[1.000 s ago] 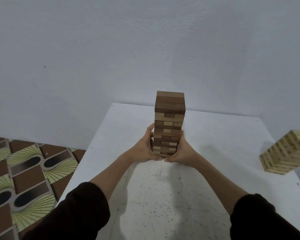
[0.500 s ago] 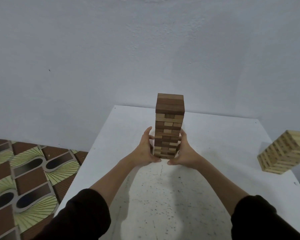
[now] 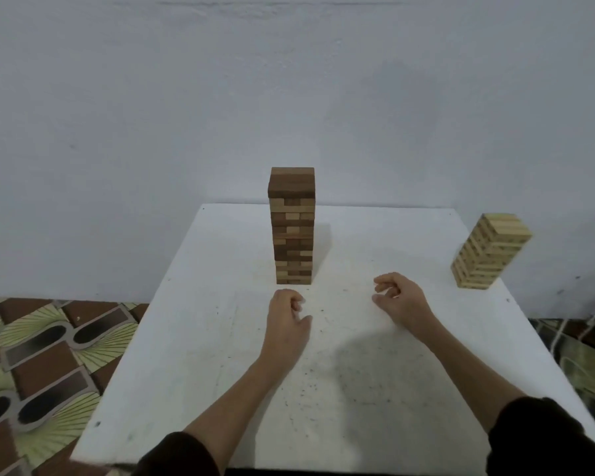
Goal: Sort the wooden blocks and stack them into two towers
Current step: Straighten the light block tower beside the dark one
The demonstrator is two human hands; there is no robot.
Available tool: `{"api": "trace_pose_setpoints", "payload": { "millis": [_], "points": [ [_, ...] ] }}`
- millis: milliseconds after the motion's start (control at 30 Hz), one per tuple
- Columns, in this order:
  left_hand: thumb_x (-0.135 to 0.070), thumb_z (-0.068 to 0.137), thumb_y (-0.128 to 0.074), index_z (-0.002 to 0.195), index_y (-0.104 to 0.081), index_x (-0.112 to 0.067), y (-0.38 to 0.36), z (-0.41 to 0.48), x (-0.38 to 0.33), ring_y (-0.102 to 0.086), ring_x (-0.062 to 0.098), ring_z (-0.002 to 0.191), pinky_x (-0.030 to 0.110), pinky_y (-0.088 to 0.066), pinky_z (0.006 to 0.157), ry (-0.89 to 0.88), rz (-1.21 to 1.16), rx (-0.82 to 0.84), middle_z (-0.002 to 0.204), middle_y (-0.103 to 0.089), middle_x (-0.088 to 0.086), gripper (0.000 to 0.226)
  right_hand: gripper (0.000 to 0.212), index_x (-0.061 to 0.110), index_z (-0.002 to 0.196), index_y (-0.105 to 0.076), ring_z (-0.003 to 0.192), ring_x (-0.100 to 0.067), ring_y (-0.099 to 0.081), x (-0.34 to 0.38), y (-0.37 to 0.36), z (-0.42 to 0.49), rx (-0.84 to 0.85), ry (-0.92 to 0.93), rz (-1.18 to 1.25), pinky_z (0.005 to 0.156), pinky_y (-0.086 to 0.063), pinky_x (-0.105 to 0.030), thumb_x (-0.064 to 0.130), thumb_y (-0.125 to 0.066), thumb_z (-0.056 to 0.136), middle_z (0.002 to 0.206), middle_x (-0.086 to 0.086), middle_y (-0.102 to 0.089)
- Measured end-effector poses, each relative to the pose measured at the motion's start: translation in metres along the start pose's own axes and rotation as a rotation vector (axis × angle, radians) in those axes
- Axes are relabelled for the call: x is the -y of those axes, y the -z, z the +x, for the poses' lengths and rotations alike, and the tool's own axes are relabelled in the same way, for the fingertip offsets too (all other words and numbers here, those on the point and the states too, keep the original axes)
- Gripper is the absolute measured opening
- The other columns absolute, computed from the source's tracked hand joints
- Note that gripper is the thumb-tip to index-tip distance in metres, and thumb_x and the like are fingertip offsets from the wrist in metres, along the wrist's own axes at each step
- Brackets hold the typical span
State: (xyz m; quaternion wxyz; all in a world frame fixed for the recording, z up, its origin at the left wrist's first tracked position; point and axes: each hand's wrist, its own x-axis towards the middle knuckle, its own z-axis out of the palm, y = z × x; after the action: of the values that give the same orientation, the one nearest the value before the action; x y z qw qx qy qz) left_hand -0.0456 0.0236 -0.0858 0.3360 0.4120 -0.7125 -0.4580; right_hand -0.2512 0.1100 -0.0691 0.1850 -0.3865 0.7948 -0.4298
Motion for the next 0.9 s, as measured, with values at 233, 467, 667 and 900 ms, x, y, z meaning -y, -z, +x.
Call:
{"api": "trace_pose_setpoints", "payload": {
  "millis": [233,467,667,900],
  "points": [
    [0.001,0.077,-0.061,0.100,-0.050,-0.013,-0.077,-0.018,-0.034,-0.042,0.006,0.080,0.013,-0.037,0.072,-0.138,0.090,0.280,0.099,-0.047,0.004,0.029,0.008,0.010,0.088,-0.066,0.080,-0.014,-0.053,-0.041,0.082,-0.036,-0.190,-0.210,-0.099,0.068,-0.038,-0.022,0.004,-0.062,0.084,0.086,-0.001,-0.060],
    [-0.006,0.081,-0.064,0.123,-0.044,0.000,-0.164,0.001,-0.069,-0.037,0.016,0.096,0.014,-0.029,0.079,-0.210,0.169,0.479,0.108,-0.034,0.002,0.047,0.046,0.001,0.119,-0.047,0.092,-0.024,-0.053,-0.078,0.141,-0.025,-0.321,-0.366,0.012,0.083,-0.046,-0.037,0.002,-0.071,0.079,0.109,-0.015,-0.057],
    [-0.013,0.080,-0.071,0.138,-0.029,-0.003,-0.214,0.038,-0.093,-0.041,0.022,0.111,0.023,-0.036,0.085,-0.138,0.208,0.558,0.122,-0.036,0.007,0.072,0.079,0.008,0.137,-0.033,0.093,-0.021,-0.053,-0.093,0.165,0.015,-0.121,-0.340,-0.010,0.077,-0.046,-0.032,0.004,-0.078,0.073,0.115,-0.006,-0.054],
    [-0.013,0.072,-0.081,0.147,-0.016,-0.007,-0.242,0.068,-0.105,-0.043,0.026,0.121,0.029,-0.042,0.095,-0.074,0.169,0.585,0.139,-0.033,0.009,0.099,0.078,0.013,0.130,-0.037,0.086,-0.011,-0.056,-0.099,0.173,0.044,0.049,-0.168,-0.129,0.071,-0.051,-0.026,-0.001,-0.079,0.067,0.108,0.005,-0.050]
  ]
}}
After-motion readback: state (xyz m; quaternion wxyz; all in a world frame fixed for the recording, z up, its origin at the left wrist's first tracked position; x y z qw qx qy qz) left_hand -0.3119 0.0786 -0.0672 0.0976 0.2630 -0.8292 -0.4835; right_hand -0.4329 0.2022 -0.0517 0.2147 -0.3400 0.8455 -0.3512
